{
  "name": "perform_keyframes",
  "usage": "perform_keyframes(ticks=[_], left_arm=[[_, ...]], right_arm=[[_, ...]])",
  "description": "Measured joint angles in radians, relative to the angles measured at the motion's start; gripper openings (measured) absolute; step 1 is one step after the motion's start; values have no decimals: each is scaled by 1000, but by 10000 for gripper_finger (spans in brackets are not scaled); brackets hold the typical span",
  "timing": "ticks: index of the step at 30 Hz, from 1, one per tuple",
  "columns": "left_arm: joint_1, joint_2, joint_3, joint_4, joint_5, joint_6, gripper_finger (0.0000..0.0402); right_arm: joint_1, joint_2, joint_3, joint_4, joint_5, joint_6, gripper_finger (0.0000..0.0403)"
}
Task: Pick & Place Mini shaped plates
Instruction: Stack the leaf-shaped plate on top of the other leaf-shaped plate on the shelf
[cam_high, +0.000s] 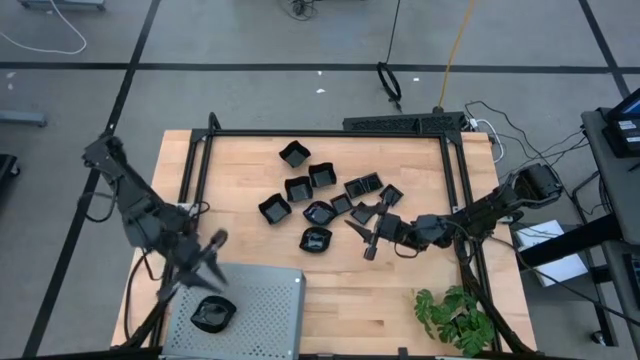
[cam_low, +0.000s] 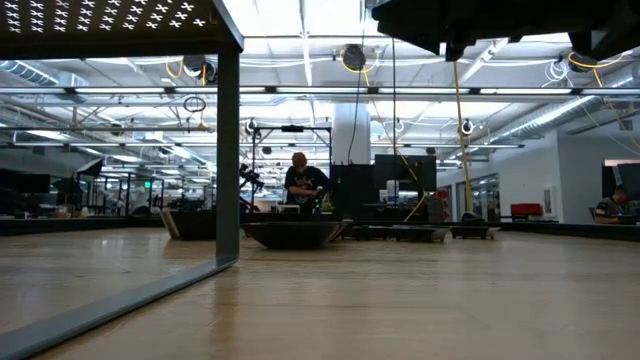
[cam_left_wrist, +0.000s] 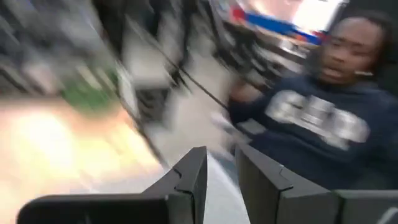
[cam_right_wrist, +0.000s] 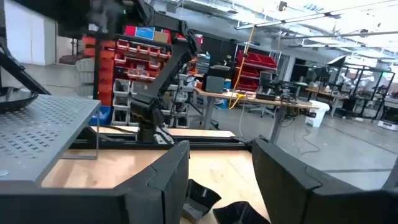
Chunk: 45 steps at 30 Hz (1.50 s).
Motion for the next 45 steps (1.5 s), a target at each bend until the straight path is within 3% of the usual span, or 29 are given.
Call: perform_keyframes(ticks=[3,6,8,12,18,25,31,35,40,45], left_arm=[[38,1,0,102,-149,222,88],[84,32,0,204,-308,332,88],[124,74,0,286,-375,332,88],[214,182,0,398,-409,334,88],[351,324,0,411,-461,373,88],[517,338,0,414,-683,371,88],[637,335,0,388,-647,316,88],[727,335,0,344,-460,253,89],[830,349,0,336,-224,175,89],[906,415,1,283,-190,120,89]], right_arm=[[4,0,0,-2,0,6,167],[9,0,0,-33,0,-13,167],[9,0,0,-50,0,-1,167],[15,0,0,-93,-1,53,167],[14,0,0,-155,3,144,167],[-3,0,0,-195,7,153,190],[-54,0,0,-201,36,167,214],[-120,0,1,-343,84,262,233],[-216,1,47,-562,-123,307,250],[-285,5,86,-631,-313,228,254]])
